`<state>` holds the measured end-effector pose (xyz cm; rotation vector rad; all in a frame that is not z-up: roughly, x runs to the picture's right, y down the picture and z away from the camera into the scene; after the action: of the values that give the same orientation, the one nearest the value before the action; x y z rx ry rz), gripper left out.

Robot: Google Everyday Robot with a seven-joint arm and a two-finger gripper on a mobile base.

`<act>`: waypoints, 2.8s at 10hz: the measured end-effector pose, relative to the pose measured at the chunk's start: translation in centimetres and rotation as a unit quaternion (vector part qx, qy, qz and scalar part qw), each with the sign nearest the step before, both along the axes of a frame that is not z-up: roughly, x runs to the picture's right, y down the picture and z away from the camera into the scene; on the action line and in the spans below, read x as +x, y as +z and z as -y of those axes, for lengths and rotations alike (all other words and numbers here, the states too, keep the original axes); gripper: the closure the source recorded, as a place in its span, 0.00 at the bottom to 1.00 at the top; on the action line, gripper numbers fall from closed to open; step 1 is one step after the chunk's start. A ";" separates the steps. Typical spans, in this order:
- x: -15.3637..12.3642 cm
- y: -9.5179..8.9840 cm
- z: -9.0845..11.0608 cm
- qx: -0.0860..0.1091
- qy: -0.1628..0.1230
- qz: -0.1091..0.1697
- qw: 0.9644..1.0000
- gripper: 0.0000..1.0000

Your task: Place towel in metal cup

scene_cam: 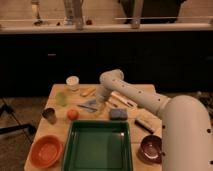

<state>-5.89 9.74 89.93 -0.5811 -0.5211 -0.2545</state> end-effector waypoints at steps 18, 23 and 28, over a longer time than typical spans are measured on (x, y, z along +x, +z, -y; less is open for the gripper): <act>-1.6 2.7 -0.4 -0.025 -0.030 0.016 0.999 1.00; -1.8 -1.7 3.0 0.020 -0.025 0.023 0.999 1.00; -3.5 -6.3 4.7 0.063 -0.033 0.058 0.996 1.00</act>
<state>-9.40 5.04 83.65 -0.4625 -0.5933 -0.3831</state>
